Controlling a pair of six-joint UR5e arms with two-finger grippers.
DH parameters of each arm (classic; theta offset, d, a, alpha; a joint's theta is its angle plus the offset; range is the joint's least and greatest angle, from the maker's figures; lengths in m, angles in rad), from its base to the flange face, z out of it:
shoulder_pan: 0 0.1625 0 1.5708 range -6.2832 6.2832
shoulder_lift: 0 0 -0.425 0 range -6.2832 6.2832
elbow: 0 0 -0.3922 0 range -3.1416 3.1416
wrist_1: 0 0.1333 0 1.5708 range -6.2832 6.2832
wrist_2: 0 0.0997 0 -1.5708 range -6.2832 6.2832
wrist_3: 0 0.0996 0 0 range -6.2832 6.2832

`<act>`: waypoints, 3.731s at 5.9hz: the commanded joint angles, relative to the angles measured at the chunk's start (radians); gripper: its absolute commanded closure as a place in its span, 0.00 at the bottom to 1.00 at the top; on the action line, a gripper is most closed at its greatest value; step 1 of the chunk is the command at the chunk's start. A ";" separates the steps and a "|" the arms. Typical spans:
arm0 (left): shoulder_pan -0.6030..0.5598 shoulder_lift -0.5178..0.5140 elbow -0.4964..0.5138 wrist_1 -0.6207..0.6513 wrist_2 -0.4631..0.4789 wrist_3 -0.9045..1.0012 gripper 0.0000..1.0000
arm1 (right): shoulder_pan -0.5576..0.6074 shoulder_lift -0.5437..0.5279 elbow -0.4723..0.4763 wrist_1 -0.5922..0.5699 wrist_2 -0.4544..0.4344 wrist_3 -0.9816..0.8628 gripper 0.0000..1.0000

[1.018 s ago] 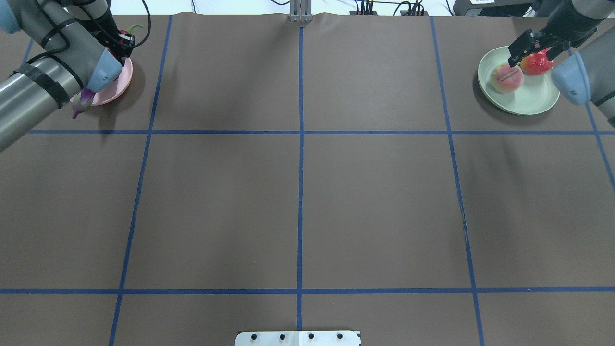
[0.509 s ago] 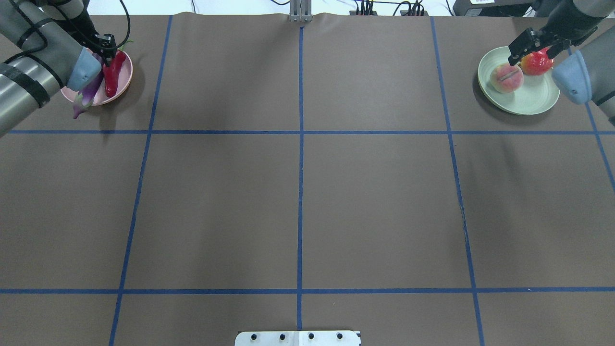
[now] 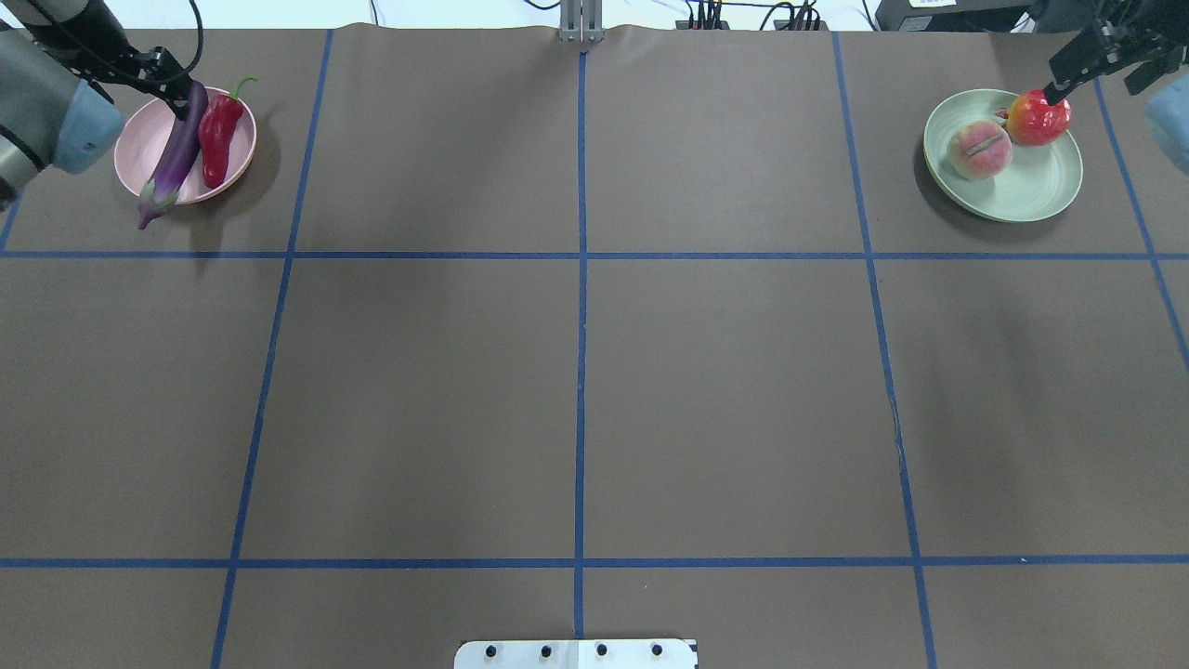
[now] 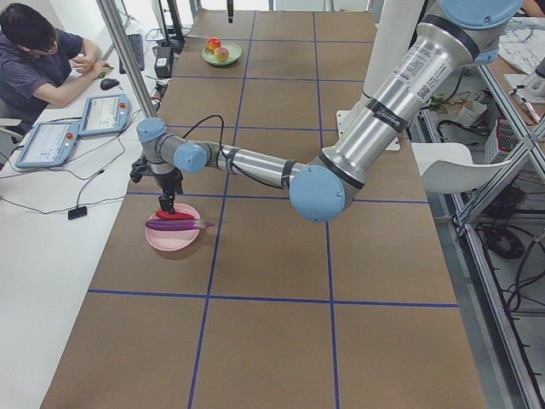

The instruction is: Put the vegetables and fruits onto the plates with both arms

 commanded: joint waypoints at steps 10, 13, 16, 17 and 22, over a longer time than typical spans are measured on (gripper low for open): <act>-0.424 0.680 -0.614 0.295 -0.101 0.652 0.00 | 0.161 -0.473 0.286 -0.083 -0.007 -0.308 0.00; -0.422 0.775 -0.606 0.064 -0.173 0.493 0.00 | 0.109 -0.510 0.286 -0.024 -0.027 -0.246 0.00; -0.425 0.780 -0.611 0.060 -0.227 0.502 0.00 | 0.109 -0.513 0.280 -0.013 -0.018 -0.251 0.00; -0.424 0.778 -0.611 0.058 -0.222 0.502 0.00 | 0.109 -0.513 0.276 -0.013 -0.018 -0.252 0.00; -0.424 0.780 -0.611 0.058 -0.213 0.499 0.00 | 0.109 -0.513 0.266 -0.014 -0.018 -0.249 0.00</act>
